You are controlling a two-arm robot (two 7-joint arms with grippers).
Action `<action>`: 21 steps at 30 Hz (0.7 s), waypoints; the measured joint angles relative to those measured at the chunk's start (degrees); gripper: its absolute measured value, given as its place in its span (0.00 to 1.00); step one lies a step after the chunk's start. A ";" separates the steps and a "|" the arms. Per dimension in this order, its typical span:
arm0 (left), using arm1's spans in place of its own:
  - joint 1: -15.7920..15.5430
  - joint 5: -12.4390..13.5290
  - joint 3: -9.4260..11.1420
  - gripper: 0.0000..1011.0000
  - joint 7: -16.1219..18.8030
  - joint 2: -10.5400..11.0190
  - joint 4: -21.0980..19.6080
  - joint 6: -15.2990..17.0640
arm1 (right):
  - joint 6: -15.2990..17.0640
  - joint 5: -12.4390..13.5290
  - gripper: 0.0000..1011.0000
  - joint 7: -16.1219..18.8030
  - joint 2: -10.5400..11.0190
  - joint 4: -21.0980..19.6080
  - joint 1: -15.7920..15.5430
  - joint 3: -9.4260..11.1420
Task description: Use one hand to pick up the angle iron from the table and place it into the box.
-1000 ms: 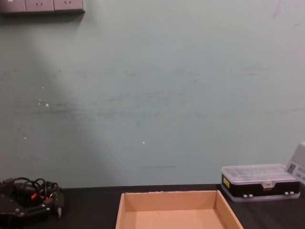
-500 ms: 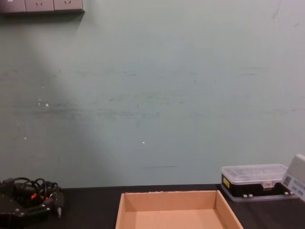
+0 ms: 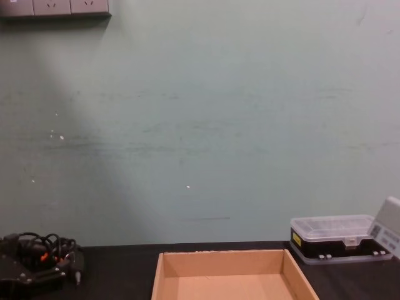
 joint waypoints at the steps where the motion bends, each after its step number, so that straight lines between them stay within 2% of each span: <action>1: 0.00 0.00 0.00 0.99 0.00 0.00 0.00 0.00 | -0.01 0.00 0.28 0.01 -0.03 0.04 0.01 0.01; 4: 0.00 0.00 0.00 0.99 0.00 0.00 0.00 0.00 | -0.03 0.01 0.23 0.02 -0.08 0.15 0.04 0.03; 5: 0.00 0.00 0.00 0.99 0.00 0.00 0.00 0.00 | -0.05 0.03 0.17 0.03 -0.11 0.19 0.05 0.06; 8: 0.00 0.00 0.00 0.99 0.00 0.00 0.00 0.00 | -0.15 0.12 0.10 0.05 -0.14 0.23 0.06 0.16; 21: 0.00 0.00 0.00 0.99 0.00 0.00 0.00 0.00 | -0.30 0.76 0.08 0.19 -0.42 0.51 0.38 0.55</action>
